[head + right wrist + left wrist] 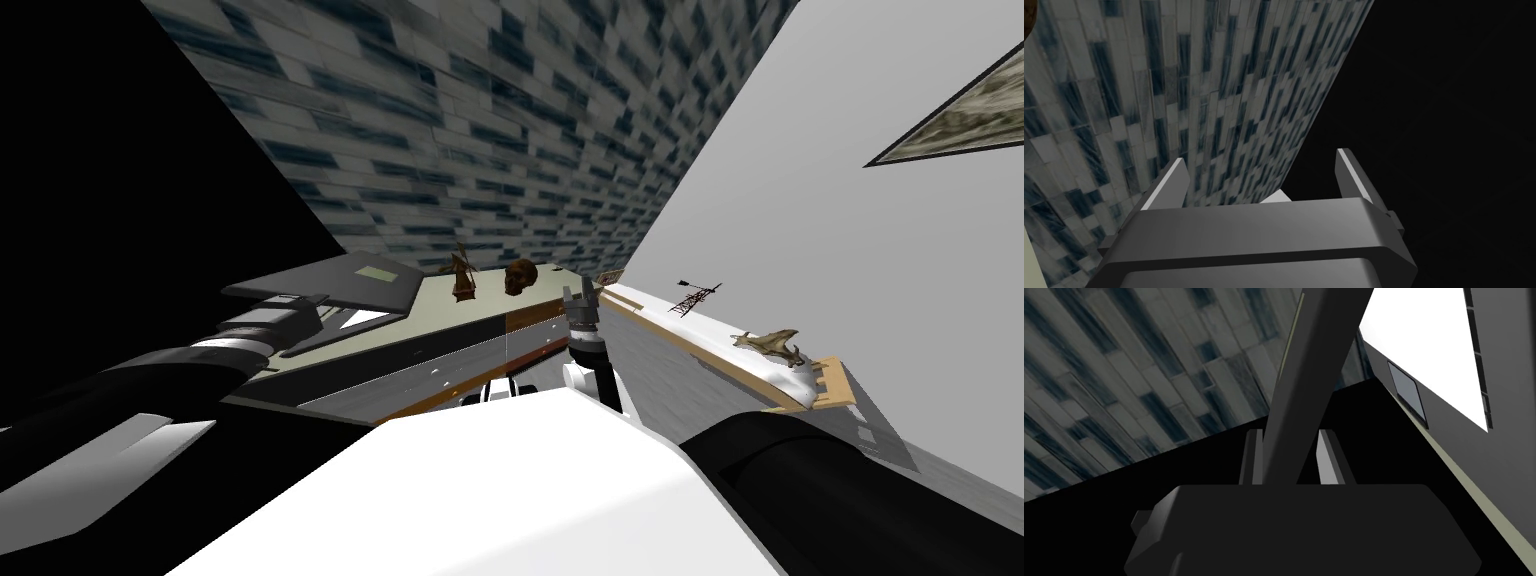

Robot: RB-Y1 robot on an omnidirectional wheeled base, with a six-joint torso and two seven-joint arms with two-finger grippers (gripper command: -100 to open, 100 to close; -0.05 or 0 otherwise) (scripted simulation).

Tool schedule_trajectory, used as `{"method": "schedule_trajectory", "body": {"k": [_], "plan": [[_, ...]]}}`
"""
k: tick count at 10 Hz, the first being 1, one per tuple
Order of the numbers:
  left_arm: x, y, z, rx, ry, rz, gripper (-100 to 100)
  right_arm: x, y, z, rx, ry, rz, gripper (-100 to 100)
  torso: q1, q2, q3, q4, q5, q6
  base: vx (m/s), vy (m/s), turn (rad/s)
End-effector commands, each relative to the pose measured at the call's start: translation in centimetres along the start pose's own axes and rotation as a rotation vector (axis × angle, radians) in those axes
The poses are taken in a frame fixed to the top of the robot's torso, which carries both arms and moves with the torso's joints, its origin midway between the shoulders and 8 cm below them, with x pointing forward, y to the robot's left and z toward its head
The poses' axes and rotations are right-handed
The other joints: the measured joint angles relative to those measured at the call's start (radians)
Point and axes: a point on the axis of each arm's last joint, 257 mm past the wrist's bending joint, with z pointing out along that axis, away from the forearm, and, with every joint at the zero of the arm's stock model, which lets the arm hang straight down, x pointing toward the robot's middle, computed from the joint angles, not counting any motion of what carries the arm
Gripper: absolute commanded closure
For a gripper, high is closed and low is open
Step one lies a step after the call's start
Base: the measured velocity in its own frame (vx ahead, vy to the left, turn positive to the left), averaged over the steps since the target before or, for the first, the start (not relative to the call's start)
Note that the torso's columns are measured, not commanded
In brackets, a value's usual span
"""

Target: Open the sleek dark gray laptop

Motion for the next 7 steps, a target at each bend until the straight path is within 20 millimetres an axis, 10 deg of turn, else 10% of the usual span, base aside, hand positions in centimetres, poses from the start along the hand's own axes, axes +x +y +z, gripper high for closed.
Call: {"method": "schedule_trajectory", "body": {"k": [1, 4, 5, 7], "plan": [[-0.5, 1.6, 0.4, 0.0, -0.01, -0.167, 100, 0.0, 0.0, 0.0, 0.0, 0.0, 0.0, 0, -0.001, -0.001, 0.0, 0.0, 0.0, 0.0, -0.067, 0.067, -0.024], [-0.4, 3.0, 0.8, -0.005, -0.016, -0.264, 100, 0.0, 0.0, 0.0, 0.0, 0.0, 0.0, 0, -0.004, -0.001, -0.001, 0.0, -0.002, 0.0, -0.04, 0.05, -0.018], [-0.4, 1.0, 0.2, 0.0, -0.007, -0.226, -100, 0.0, 0.0, 0.0, 0.0, 0.0, 0.0, 0, -0.004, -0.001, -0.001, 0.0, -0.002, 0.001, 0.008, 0.041, 0.071], [-0.2, -0.3, -0.3, 0.004, 0.002, -0.227, -100, 0.0, 0.0, 0.0, 0.0, 0.0, 0.0, 0, -0.004, -0.002, -0.001, 0.0, -0.002, 0.0, 0.054, 0.028, 0.084]]}}
